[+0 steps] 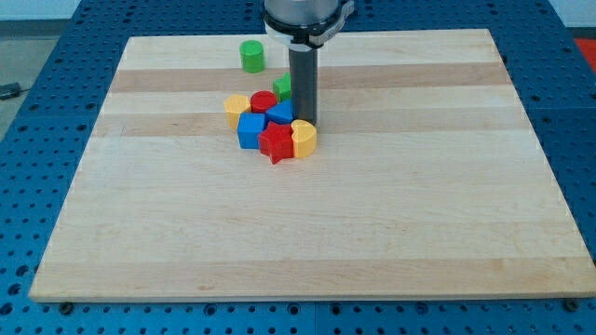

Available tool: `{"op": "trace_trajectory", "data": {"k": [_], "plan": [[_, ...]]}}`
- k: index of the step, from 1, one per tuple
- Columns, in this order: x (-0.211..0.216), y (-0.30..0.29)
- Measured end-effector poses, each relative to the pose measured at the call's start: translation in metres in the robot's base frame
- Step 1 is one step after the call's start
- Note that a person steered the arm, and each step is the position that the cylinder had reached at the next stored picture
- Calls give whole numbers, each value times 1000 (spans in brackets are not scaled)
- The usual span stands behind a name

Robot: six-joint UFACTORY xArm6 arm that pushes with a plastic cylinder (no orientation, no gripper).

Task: Push the blue triangle into the blue cube

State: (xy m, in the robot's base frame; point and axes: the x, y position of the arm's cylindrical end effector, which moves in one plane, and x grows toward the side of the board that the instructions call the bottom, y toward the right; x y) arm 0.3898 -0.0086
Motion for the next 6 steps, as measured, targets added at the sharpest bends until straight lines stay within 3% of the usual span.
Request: {"op": "trace_trajectory", "data": {"k": [6], "plan": [[7,-35]]}}
